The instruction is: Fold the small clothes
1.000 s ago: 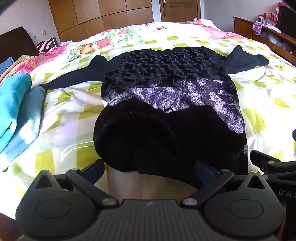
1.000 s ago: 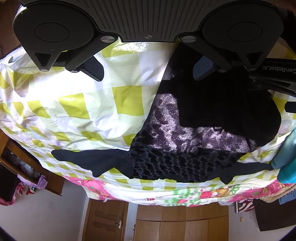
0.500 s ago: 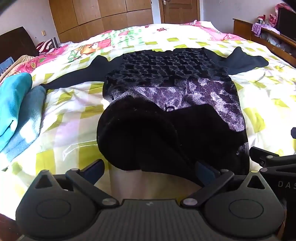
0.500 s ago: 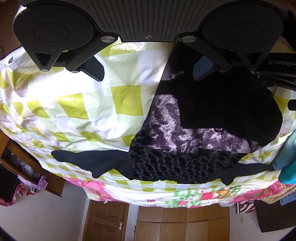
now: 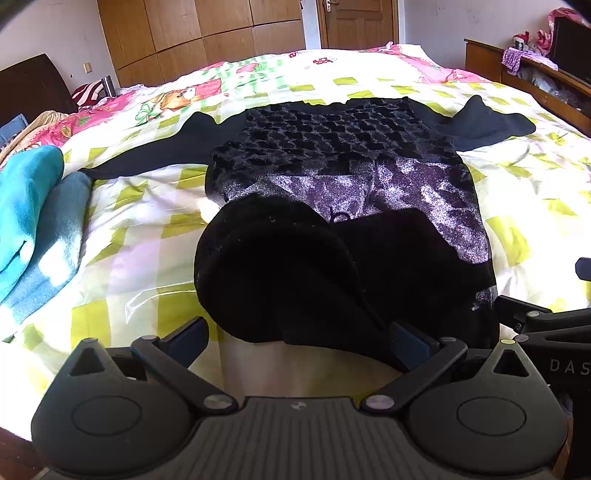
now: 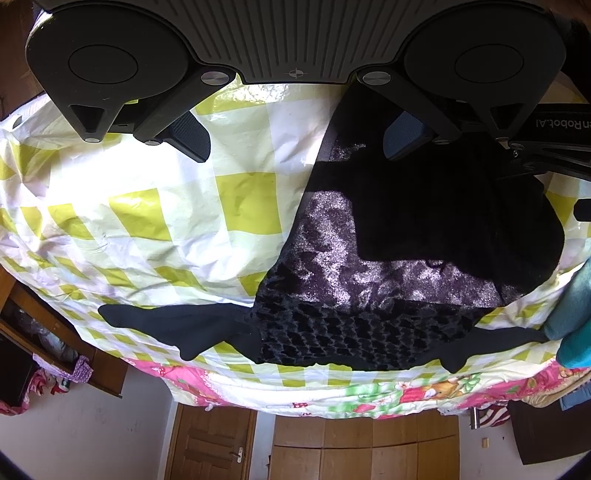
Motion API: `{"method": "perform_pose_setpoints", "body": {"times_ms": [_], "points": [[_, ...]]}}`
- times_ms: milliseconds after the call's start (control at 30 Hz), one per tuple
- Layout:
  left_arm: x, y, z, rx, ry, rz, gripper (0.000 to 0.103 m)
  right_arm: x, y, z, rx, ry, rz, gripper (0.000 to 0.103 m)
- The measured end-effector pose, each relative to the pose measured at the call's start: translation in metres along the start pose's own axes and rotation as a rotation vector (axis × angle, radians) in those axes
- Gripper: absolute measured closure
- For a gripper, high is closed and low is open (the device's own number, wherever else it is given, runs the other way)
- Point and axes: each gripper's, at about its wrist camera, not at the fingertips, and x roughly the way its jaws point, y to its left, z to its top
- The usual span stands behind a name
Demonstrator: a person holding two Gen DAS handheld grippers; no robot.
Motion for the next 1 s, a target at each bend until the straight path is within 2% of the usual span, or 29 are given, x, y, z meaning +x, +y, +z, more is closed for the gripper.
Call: {"method": "perform_pose_setpoints", "body": {"times_ms": [1000], "points": [[0.0002,0.0009,-0.0029,-0.003,0.005,0.0,0.0,0.0022,-0.0015,-0.0019,0.021,0.012,0.027,0.005]]}}
